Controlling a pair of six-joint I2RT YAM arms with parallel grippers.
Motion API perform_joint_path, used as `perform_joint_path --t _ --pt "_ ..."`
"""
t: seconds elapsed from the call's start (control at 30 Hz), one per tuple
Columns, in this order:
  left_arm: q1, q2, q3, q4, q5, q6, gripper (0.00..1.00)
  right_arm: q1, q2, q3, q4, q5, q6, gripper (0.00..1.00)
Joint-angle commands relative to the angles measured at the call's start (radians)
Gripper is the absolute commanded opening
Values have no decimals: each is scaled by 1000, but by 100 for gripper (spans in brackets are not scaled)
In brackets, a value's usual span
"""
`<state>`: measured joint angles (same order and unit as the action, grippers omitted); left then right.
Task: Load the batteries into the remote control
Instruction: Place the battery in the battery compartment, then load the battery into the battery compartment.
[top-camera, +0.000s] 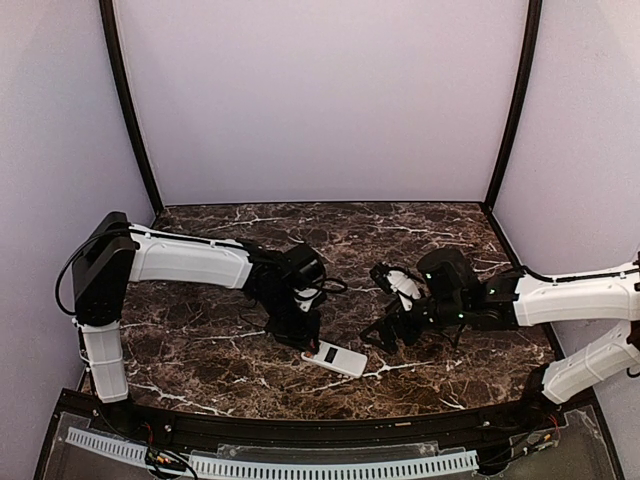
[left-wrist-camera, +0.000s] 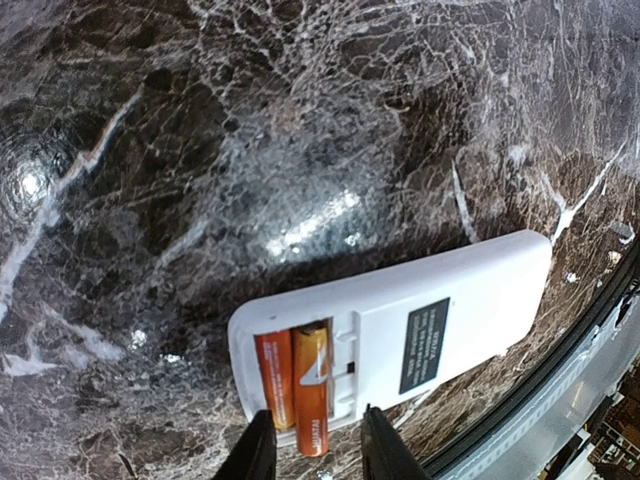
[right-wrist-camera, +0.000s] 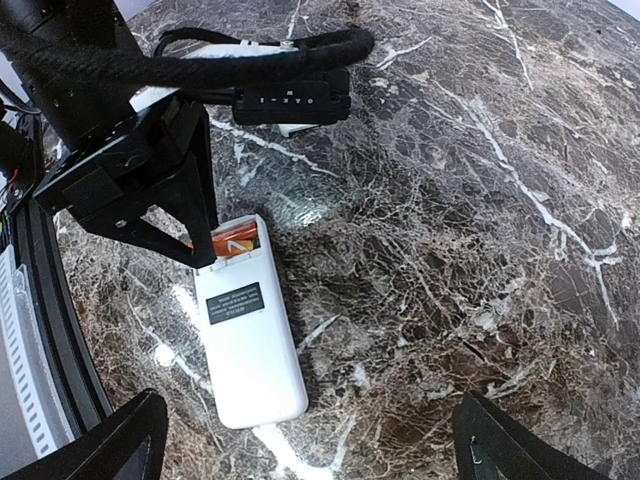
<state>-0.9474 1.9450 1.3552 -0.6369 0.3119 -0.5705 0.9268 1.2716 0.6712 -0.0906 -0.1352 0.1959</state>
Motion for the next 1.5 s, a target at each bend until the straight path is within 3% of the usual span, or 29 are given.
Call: perform_joint_path --t 0.0,0.2,0.3,0.43,0.9,1.47 --pt "-5 -41 5 0 23 28 30 -6 18 25 4 -12 -13 99" --pt "22 -202 -82 83 3 35 36 -6 90 88 -22 -80 -44 99" --pt "69 -295 -207 199 -31 32 51 -6 156 148 -53 -143 -52 97" --pt "121 -413 -366 355 -76 9 63 -5 264 241 -93 -227 -42 93" --pt "149 -445 -471 408 -111 54 63 4 523 496 -220 -391 -31 77" --pt "156 -464 -507 417 -141 66 62 51 685 633 -323 -309 -56 66"
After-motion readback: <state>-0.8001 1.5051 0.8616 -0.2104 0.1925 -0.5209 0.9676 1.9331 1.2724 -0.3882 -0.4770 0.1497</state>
